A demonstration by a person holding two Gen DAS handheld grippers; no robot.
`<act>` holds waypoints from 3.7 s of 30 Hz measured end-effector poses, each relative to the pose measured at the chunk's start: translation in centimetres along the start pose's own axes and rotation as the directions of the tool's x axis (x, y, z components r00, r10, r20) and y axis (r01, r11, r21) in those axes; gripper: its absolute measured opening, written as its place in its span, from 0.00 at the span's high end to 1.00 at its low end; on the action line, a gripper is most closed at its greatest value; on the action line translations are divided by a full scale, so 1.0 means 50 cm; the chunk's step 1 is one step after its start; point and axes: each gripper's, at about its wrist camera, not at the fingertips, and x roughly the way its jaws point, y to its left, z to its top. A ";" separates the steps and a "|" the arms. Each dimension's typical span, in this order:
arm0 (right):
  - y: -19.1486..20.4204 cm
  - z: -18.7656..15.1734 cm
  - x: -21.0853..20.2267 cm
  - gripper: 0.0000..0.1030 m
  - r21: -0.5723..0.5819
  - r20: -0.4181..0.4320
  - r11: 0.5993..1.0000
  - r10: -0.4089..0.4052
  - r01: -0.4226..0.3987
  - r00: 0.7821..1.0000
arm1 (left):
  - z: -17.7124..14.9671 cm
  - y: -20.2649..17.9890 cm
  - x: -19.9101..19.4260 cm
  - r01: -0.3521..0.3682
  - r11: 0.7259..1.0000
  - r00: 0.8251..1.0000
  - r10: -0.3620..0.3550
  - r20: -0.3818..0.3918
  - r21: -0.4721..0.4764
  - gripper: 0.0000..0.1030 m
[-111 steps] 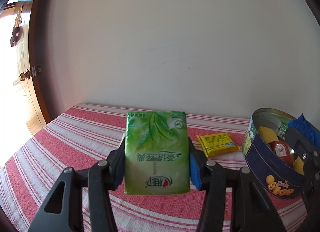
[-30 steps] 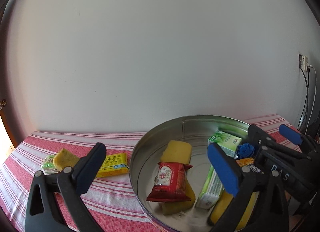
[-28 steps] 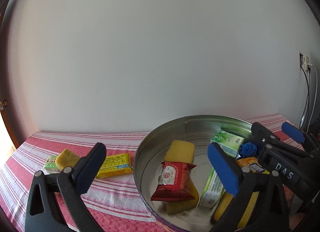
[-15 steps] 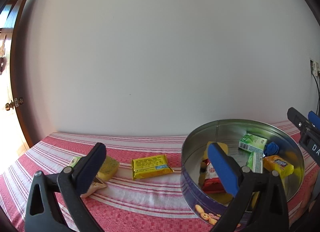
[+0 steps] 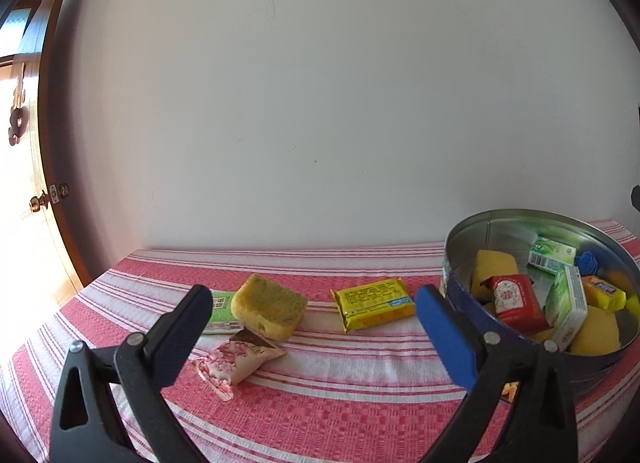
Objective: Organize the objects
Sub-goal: 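Withdraw both grippers from the tin toward the remaining items, then grasp the pink floral packet with the left gripper, then lift the pink packet with the left gripper while the right gripper grasps the yellow-green sponge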
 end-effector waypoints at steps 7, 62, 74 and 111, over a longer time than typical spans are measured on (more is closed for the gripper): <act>0.053 -0.015 -0.042 0.17 -0.049 -0.011 0.999 0.020 -0.021 1.000 | -0.008 0.043 0.017 0.018 1.000 0.998 -0.018 -0.053 -0.005 0.00; 0.387 -0.126 -0.043 0.17 -0.111 -0.388 0.932 0.278 -0.344 0.879 | -0.070 0.228 0.203 0.185 0.975 0.842 -0.222 -0.491 -0.124 0.55; 0.384 -0.127 -0.036 0.17 -0.075 -0.414 0.924 0.312 -0.374 0.855 | -0.028 0.209 0.183 0.162 0.985 0.907 -0.125 -0.403 0.058 0.01; 0.631 -0.163 0.140 0.17 -0.108 -0.633 0.746 0.458 -0.658 0.624 | 0.017 0.363 0.190 0.200 0.954 0.877 -0.275 -0.393 -0.222 0.83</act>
